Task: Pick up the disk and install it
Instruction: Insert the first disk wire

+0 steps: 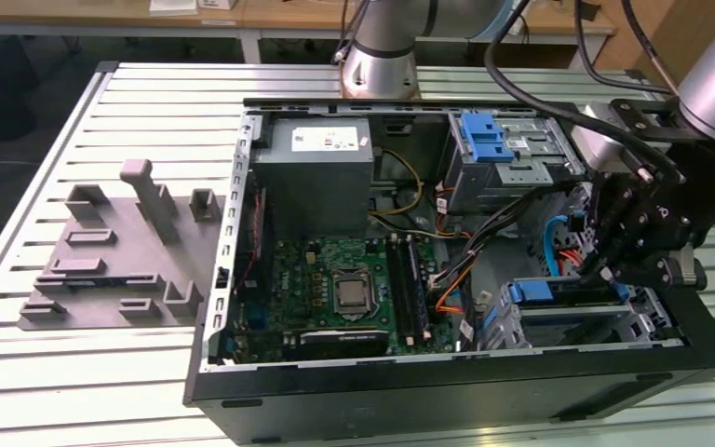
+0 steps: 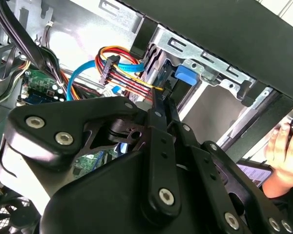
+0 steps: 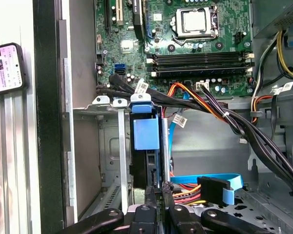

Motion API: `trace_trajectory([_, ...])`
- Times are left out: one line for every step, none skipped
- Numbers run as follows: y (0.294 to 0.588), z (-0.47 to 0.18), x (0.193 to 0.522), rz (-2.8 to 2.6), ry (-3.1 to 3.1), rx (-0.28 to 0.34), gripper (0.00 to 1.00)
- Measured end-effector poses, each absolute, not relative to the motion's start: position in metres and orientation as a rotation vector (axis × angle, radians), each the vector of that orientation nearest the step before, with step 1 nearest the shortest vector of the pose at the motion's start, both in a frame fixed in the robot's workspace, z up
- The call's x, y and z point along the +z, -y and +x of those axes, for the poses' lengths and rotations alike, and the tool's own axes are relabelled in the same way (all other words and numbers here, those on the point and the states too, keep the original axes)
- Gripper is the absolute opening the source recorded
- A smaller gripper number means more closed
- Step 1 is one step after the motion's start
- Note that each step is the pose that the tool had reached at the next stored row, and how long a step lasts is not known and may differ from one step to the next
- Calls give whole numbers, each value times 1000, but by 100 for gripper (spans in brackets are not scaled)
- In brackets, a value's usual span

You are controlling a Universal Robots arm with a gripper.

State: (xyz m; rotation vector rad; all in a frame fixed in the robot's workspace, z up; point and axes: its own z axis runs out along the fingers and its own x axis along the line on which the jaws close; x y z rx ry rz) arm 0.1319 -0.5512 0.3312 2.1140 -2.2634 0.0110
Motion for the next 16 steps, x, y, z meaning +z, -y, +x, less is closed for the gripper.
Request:
trace_trajectory([551,132,331,2114,2263,11,16])
trace_trajectory([551,132,330,2114,2264,10,16])
trace_trajectory([551,132,330,2114,2263,10,16])
trace_trajectory([551,132,329,2114,2263,10,16])
trace_trajectory([551,132,329,2114,2263,10,16])
trace_trajectory([551,132,328,2114,2263,10,16])
trace_trajectory([551,132,328,2113,2263,10,16])
trace_trajectory([551,132,328,2113,2263,10,16])
trace_trajectory([551,132,328,2113,2263,10,16])
trace_trajectory([551,132,328,2113,2263,10,16])
trace_trajectory([551,132,328,2113,2263,10,16])
trace_trajectory([551,132,328,2113,2263,10,16])
trace_trajectory([551,132,328,2113,2263,10,16])
trace_trajectory([551,132,328,2113,2263,10,16])
trace_trajectory([551,132,328,2113,2263,9,18])
trace_trajectory([551,132,329,2114,2263,9,18])
